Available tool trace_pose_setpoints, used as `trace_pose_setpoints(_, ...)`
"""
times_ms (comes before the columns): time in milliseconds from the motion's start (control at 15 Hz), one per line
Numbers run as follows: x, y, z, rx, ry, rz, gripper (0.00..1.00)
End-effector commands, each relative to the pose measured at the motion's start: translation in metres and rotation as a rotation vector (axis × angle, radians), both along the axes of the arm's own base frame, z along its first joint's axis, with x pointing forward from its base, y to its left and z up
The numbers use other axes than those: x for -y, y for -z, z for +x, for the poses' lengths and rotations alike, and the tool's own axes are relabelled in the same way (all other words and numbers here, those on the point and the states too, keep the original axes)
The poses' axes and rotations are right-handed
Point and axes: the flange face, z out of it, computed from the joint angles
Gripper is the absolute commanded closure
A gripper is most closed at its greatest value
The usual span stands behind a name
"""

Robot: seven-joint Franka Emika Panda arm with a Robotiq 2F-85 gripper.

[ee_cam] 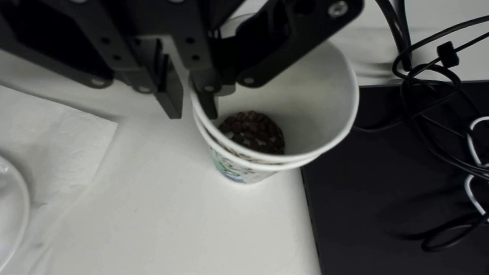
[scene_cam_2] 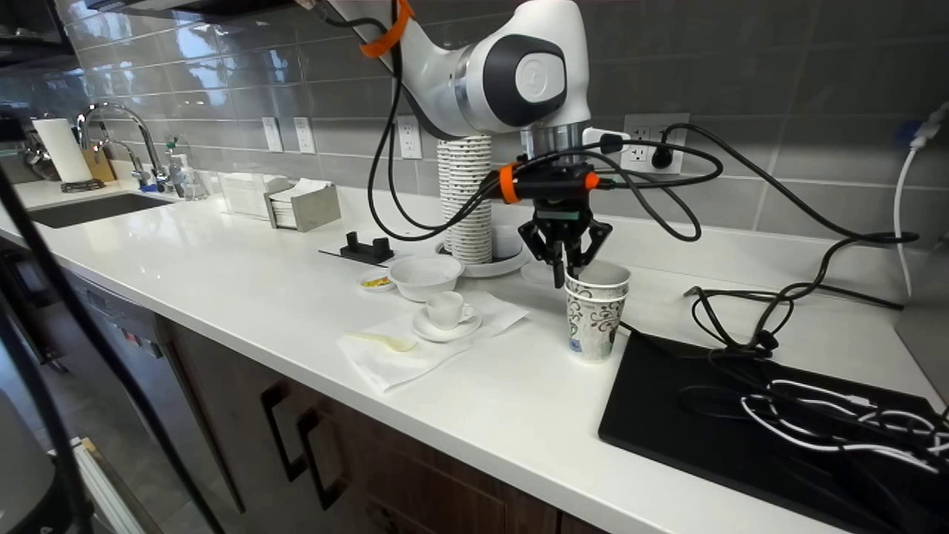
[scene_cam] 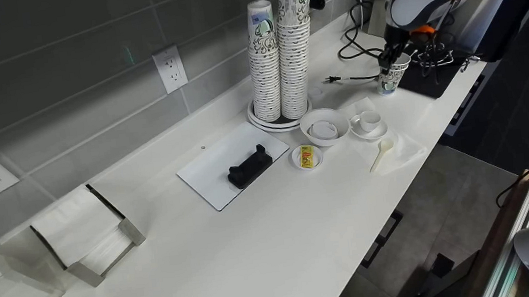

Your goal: Move the coffee cups on the right backwards.

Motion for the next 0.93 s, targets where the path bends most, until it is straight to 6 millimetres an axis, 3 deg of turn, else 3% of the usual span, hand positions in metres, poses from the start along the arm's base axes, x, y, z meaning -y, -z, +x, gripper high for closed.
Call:
trace_pose_setpoints(0,0.002,-0.001,0.001,0.026,-0.007,-0.032,1.00)
trace_pose_setpoints(267,-0.009,-0.016,0.001,0.044,-0.022,-0.019,0.99)
trace_pose_setpoints(533,-0.036,-0.056,0.004,0.095,-0.058,-0.010,0.99)
trace_pose_setpoints(733,-0.057,-0.087,0.017,0.197,-0.107,0.007,0.99)
trace_pose_setpoints(867,-0.071,-0.096,0.027,0.263,-0.133,0.030,0.99)
